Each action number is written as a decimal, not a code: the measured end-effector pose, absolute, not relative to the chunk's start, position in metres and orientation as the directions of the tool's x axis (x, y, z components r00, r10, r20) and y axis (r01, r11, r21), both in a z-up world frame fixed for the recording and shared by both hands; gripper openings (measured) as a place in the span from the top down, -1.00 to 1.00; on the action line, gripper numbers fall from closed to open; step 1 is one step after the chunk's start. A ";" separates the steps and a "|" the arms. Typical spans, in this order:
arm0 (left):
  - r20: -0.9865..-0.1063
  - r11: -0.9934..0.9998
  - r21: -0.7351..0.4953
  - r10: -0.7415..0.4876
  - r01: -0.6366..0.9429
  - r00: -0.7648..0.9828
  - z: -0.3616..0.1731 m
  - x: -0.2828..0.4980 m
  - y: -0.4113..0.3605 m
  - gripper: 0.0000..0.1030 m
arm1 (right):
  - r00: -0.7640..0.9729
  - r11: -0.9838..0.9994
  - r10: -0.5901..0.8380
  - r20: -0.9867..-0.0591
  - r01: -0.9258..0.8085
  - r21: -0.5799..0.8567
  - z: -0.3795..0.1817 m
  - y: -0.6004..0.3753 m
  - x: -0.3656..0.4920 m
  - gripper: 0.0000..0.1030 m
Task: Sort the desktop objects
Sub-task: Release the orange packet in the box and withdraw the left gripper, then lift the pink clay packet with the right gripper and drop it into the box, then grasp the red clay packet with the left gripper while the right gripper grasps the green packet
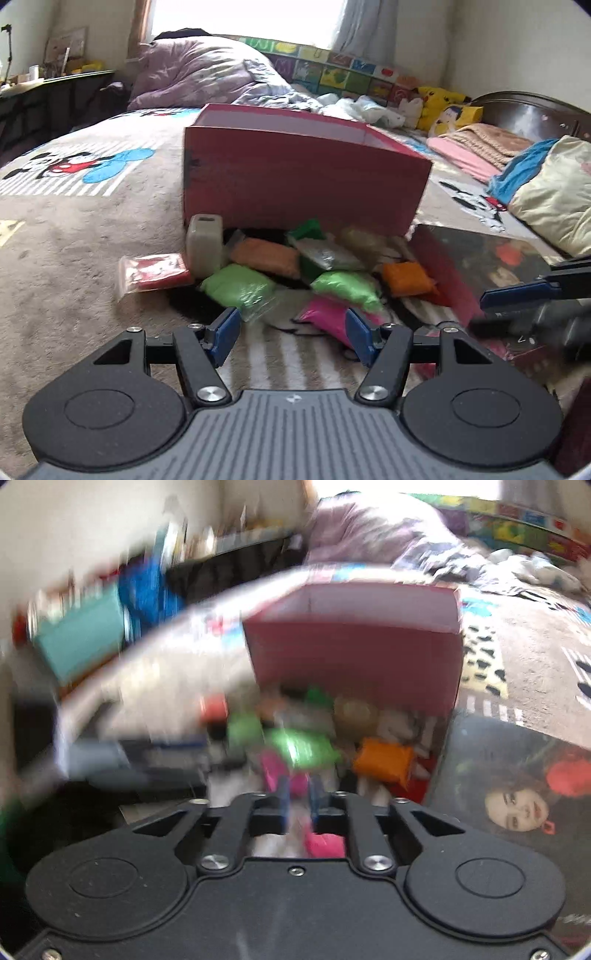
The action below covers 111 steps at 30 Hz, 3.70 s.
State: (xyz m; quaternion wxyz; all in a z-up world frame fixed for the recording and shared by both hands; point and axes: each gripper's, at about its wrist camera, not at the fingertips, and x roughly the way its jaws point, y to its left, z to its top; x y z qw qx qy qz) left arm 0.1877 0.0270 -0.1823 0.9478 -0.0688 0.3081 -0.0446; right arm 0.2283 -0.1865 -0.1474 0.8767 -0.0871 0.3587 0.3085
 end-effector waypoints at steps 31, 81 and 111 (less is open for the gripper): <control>-0.594 0.980 -0.098 -0.195 0.171 0.780 -0.176 0.187 0.016 -0.20 | 0.533 0.796 0.471 -0.703 -0.600 0.078 -0.127 -0.181 0.258 0.25; -0.602 0.981 -0.160 -0.187 0.113 0.776 -0.185 0.205 0.044 -0.20 | 0.551 0.866 0.218 -0.806 -0.490 -0.100 -0.109 -0.133 0.520 0.25; -0.564 0.994 -0.089 -0.103 0.064 0.819 -0.186 0.209 0.056 -0.20 | 0.644 0.879 0.291 -0.707 -0.472 -0.069 -0.086 -0.152 0.487 -0.04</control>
